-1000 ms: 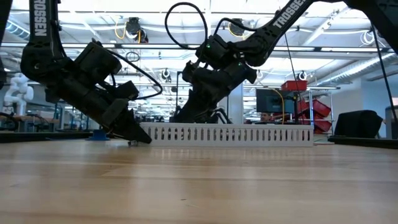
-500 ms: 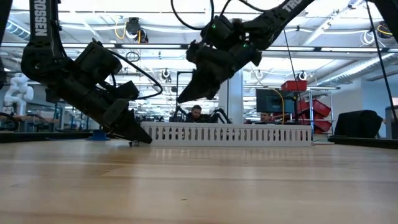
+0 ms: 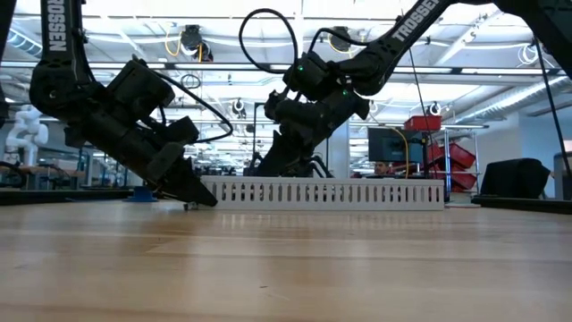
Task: Ziptie cables
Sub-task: Close the white cable duct
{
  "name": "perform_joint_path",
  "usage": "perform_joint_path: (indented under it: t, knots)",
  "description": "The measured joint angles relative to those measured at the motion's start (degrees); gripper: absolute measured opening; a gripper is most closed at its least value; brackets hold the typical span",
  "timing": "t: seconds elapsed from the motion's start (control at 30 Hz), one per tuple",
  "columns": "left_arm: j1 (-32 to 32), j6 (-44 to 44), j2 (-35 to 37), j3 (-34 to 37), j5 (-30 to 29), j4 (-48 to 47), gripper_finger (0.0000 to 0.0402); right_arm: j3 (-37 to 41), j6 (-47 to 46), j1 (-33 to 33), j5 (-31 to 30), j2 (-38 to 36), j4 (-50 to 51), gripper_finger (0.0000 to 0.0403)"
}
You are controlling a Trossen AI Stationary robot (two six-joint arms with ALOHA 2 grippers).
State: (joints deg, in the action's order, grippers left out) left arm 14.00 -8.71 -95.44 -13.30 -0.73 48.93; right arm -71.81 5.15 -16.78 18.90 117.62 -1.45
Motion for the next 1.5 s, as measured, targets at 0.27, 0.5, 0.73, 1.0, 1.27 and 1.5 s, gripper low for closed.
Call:
perform_joint_path:
  t: [0.27,0.5,0.73,1.0,1.27,1.5]
  knots:
    - [-0.02,-0.04,0.0,0.02,0.0,-0.05,0.0276,0.02,0.14,0.0,-0.05,-0.22,-1.38,0.0]
    - [-0.02,-0.07,-0.04,-0.16,-0.07,-0.39,0.0276,0.09,0.96,0.37,-1.5,-0.32,-3.88,0.0]
    - [-0.04,-0.19,-0.04,-0.31,-0.04,-0.37,0.0276,0.32,4.17,0.48,-7.56,-6.96,5.72,0.0]
    - [-0.04,-0.19,-0.04,-0.28,0.0,-0.37,0.0276,0.2,4.17,-0.03,-8.68,-6.19,8.88,0.0]
    - [-0.04,-0.44,-0.04,-0.24,0.04,-0.39,0.0276,-0.13,1.53,0.94,-8.82,-1.85,1.83,0.0]
    - [-0.04,-0.94,-0.04,-0.26,0.04,-0.33,0.0276,0.26,2.6,1.08,-8.62,-5.82,7.47,0.0]
